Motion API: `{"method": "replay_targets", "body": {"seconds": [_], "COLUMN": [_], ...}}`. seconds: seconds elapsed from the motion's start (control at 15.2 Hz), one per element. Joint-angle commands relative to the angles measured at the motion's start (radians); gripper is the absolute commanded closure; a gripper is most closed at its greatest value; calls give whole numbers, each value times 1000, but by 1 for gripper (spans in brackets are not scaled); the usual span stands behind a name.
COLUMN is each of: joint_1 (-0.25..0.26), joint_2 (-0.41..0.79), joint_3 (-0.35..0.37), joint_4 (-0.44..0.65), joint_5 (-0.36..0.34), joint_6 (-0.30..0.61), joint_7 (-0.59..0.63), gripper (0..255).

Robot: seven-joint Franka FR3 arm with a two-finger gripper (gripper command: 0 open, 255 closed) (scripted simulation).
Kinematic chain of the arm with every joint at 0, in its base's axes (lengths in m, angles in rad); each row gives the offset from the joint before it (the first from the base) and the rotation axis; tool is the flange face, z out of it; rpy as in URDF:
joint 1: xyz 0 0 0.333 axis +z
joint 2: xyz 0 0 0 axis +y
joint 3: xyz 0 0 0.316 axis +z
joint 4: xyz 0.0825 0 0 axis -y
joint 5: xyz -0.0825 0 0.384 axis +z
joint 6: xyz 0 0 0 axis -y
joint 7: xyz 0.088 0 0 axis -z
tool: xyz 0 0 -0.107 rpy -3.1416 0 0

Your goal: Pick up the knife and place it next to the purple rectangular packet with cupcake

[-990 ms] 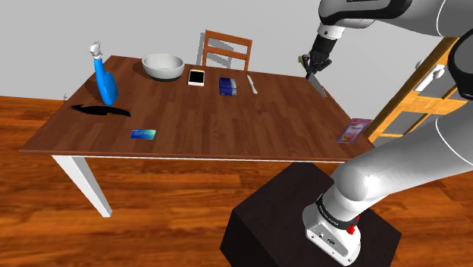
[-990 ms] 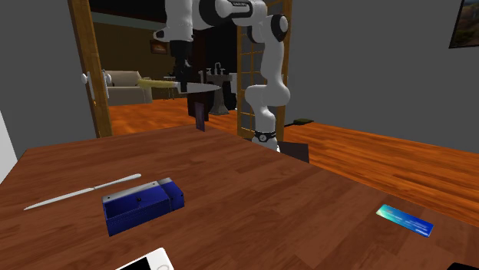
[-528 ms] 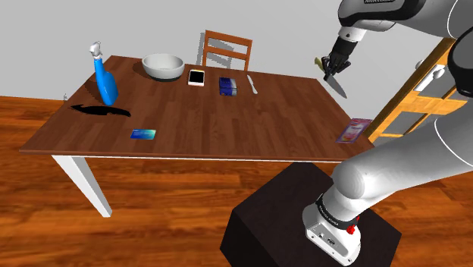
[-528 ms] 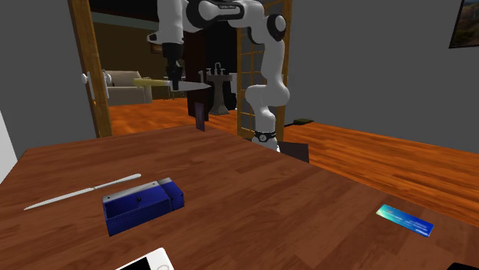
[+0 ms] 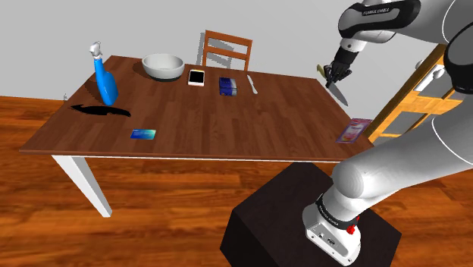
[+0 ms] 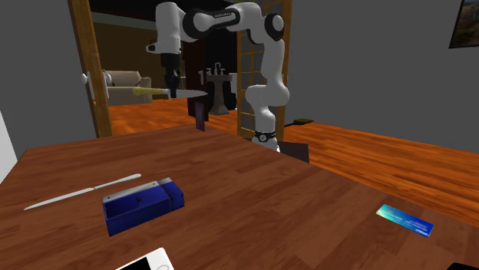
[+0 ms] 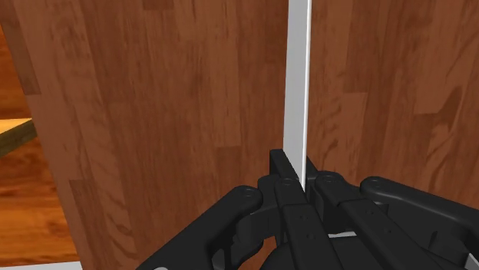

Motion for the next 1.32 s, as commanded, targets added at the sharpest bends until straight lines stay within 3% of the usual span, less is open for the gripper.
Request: {"method": "replay_targets", "body": {"seconds": [0.0,1.25], "joint_1": [-1,-2], "joint_2": [2,87], "joint_3": [-2,-28], "joint_4": [-25,-207], "joint_5": [-1,16], "joint_6": [27,292], "joint_7": [0,-18], "gripper": [255,255]}}
